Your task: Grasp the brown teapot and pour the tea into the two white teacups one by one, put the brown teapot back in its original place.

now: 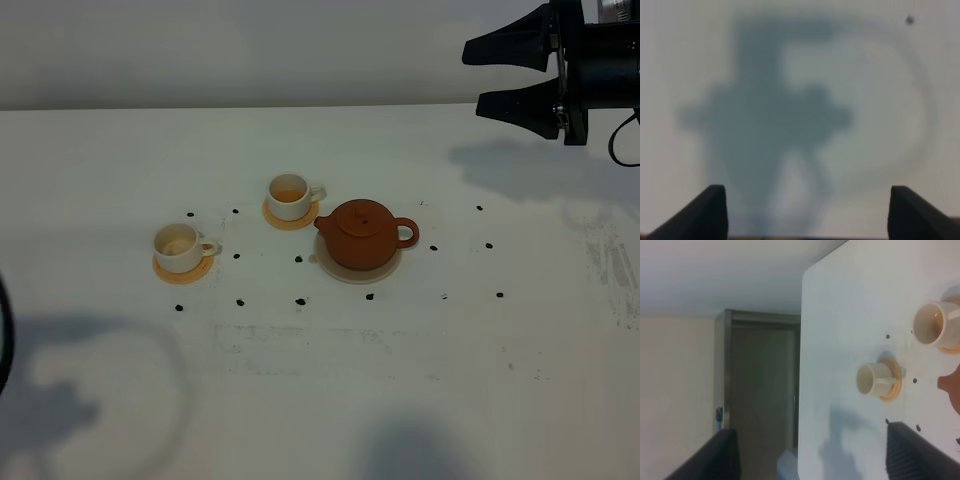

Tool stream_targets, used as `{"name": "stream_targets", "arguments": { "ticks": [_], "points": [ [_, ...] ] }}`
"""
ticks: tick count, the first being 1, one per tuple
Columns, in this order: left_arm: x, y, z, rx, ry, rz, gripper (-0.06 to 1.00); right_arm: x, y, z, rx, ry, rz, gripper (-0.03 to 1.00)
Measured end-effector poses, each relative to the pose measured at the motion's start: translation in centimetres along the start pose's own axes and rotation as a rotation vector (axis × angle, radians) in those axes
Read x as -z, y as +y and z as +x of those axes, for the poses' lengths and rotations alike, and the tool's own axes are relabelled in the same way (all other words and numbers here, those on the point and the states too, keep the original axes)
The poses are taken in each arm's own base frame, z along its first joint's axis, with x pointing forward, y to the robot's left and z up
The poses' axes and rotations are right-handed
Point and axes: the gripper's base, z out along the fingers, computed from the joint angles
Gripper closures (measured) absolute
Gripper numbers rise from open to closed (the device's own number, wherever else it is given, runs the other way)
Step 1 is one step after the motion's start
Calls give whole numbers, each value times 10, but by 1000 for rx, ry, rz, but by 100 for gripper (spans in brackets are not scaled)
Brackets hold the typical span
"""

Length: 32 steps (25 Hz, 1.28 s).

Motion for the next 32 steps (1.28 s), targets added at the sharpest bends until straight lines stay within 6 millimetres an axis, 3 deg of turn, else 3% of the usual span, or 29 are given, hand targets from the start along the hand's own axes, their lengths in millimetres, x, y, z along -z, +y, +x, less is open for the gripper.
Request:
{"name": "stream_targets", "arguments": {
  "ticks": [5, 12, 20, 32],
  "points": [
    [19, 1, 39, 7, -176, 20, 28, 0, 0, 0, 3, 0, 0, 38],
    [23, 3, 80, 13, -294, 32, 28, 0, 0, 0, 8, 0, 0, 38],
    [26, 3, 89, 20, -330, 28, 28, 0, 0, 0, 13, 0, 0, 38],
    [40, 3, 107, 143, -467, -113, 28, 0, 0, 0, 30, 2, 2, 38]
  ]
}}
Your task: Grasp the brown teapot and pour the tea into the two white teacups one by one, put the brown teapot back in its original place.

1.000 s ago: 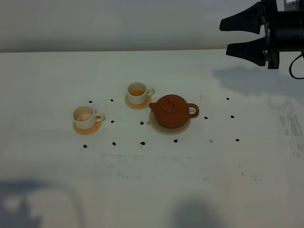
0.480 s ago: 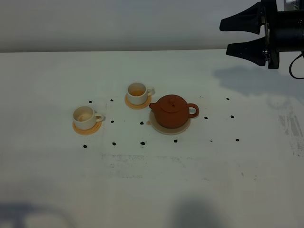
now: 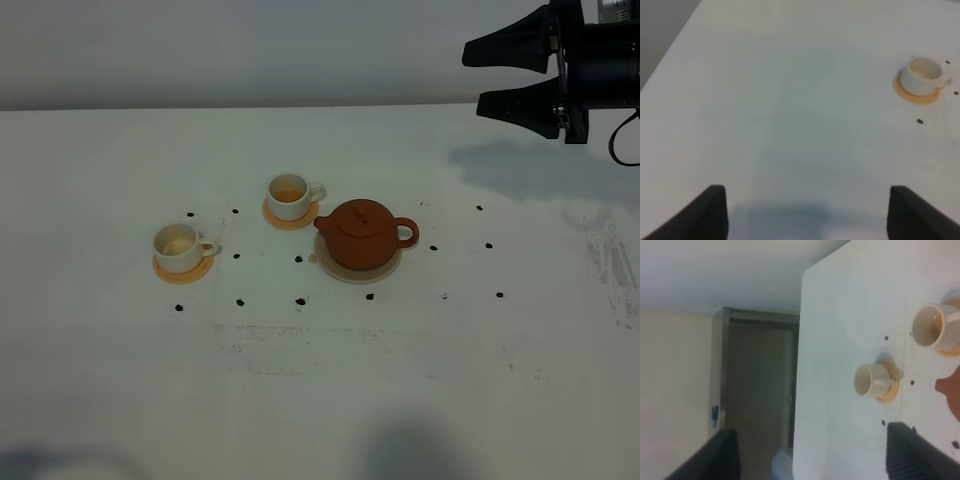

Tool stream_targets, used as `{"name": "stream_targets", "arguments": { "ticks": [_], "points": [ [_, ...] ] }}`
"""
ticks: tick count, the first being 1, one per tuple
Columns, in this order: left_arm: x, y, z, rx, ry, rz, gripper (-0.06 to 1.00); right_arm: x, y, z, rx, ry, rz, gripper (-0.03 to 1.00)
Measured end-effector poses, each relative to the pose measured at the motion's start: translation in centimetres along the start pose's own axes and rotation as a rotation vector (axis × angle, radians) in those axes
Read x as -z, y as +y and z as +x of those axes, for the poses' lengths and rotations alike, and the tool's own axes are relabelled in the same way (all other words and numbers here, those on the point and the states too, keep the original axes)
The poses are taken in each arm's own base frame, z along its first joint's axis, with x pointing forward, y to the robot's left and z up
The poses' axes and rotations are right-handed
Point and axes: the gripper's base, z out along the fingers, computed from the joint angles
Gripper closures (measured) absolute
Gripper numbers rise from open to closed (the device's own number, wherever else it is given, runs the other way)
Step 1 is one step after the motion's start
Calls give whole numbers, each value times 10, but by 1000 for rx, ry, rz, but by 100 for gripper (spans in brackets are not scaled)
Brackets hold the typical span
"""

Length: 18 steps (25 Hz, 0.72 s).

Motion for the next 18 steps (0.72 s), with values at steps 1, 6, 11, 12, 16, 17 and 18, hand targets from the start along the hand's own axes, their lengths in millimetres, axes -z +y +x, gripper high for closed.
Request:
{"name": "stream_targets", "arguments": {
  "ticks": [1, 6, 11, 12, 16, 17, 18],
  "points": [
    [0, 0, 0, -1, -3, -1, 28, 0, 0, 0, 9, 1, 2, 38],
    [0, 0, 0, 0, -2, 0, 28, 4, -2, -1, 128, 67, 127, 38],
    [0, 0, 0, 0, -2, 0, 28, 15, 5, -11, 300, 126, 308, 38],
    [0, 0, 0, 0, -2, 0, 28, 16, 6, -13, 327, 131, 329, 38],
    [0, 0, 0, 0, -2, 0, 28, 16, 6, -16, 538, 172, 359, 38],
    [0, 0, 0, 0, -2, 0, 28, 14, 6, -15, 600, 186, 363, 38],
    [0, 0, 0, 0, -2, 0, 28, 11, 6, -14, 676, 207, 367, 38]
  ]
}}
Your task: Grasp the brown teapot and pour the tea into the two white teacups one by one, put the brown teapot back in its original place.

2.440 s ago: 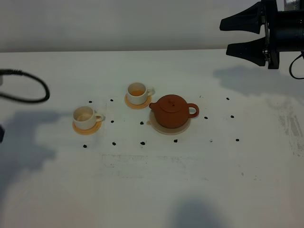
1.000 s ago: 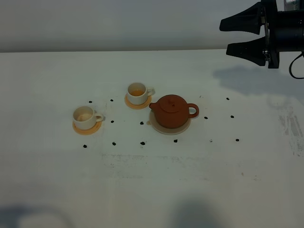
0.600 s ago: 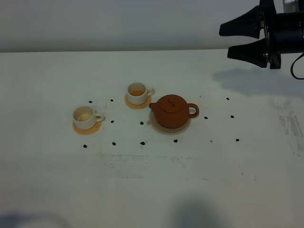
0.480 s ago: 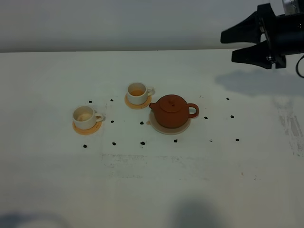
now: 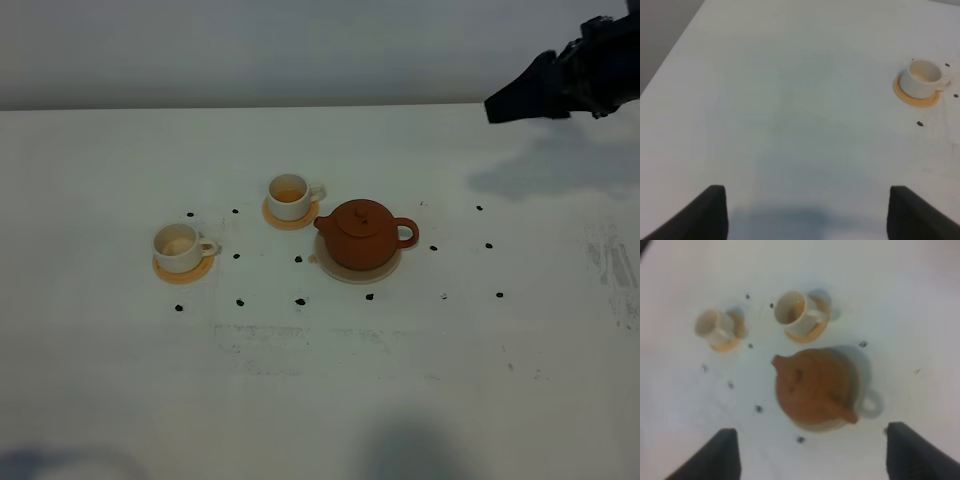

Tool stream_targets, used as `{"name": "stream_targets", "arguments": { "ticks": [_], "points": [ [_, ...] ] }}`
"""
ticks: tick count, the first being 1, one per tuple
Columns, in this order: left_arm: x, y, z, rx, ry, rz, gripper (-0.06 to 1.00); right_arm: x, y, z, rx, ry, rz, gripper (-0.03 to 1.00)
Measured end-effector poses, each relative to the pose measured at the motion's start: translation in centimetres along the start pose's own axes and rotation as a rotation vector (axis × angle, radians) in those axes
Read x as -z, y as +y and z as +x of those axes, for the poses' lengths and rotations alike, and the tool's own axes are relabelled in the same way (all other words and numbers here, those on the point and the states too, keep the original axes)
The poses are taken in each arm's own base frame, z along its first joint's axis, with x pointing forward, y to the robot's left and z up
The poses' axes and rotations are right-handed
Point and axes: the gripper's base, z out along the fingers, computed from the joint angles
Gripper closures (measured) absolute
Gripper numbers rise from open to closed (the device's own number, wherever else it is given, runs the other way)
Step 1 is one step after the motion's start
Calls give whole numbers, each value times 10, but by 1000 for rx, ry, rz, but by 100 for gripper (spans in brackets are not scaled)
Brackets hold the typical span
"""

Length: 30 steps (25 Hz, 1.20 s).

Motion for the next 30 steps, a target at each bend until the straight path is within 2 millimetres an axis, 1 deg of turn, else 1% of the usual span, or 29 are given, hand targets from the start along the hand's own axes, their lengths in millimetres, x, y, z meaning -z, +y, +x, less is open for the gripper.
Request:
{"name": "stream_targets", "arguments": {
  "ticks": [8, 11, 13, 15, 18, 30],
  "points": [
    [0, 0, 0, 0, 0, 0, 28, -27, 19, -9, 656, 49, 69, 38],
    [0, 0, 0, 0, 0, 0, 28, -35, 27, -11, 849, 69, 60, 38],
    [0, 0, 0, 0, 0, 0, 28, -39, 31, -12, 943, 78, 58, 38],
    [0, 0, 0, 0, 0, 0, 28, -41, 33, -13, 988, 76, 66, 38],
    [0, 0, 0, 0, 0, 0, 28, -41, 32, -14, 1008, 77, 79, 38],
    [0, 0, 0, 0, 0, 0, 28, -41, 31, -13, 1024, 95, 86, 38]
  ]
}}
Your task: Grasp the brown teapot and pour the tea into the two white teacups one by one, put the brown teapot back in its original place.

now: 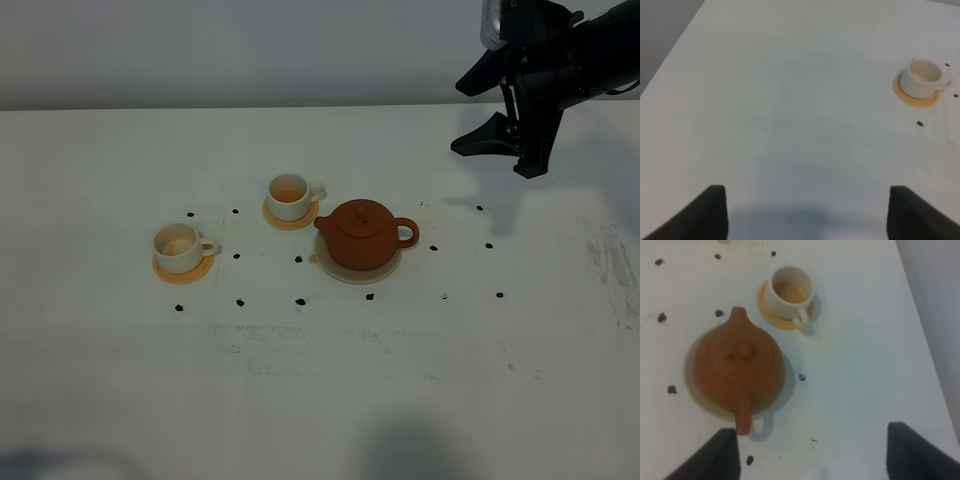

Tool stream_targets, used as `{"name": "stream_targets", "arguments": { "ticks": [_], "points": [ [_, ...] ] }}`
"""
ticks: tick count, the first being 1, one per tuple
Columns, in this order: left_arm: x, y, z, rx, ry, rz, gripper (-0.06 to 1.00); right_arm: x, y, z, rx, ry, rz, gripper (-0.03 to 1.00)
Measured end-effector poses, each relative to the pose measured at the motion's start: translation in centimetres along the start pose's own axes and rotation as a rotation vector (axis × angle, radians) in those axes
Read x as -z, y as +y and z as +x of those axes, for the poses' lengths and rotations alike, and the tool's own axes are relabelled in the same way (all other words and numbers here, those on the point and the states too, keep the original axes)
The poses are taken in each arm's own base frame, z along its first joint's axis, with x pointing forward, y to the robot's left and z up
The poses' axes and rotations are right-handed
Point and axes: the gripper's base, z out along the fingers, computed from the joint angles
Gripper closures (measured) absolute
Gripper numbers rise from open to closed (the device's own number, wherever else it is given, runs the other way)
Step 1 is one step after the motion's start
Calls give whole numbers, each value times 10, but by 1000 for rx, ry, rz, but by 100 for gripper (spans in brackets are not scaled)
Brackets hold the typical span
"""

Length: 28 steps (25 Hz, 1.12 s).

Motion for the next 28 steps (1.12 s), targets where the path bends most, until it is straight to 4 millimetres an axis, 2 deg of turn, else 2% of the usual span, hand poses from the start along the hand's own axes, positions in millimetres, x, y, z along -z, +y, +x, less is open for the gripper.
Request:
{"name": "stream_targets", "arguments": {
  "ticks": [6, 21, 28],
  "points": [
    [0, 0, 0, 0, 0, 0, 28, -5, -1, 3, -8, 4, -8, 38],
    [0, 0, 0, 0, 0, 0, 28, -66, 1, 37, -29, 90, -96, 38],
    [0, 0, 0, -1, 0, 0, 28, -78, 12, 30, 99, 224, -152, 38]
  ]
}}
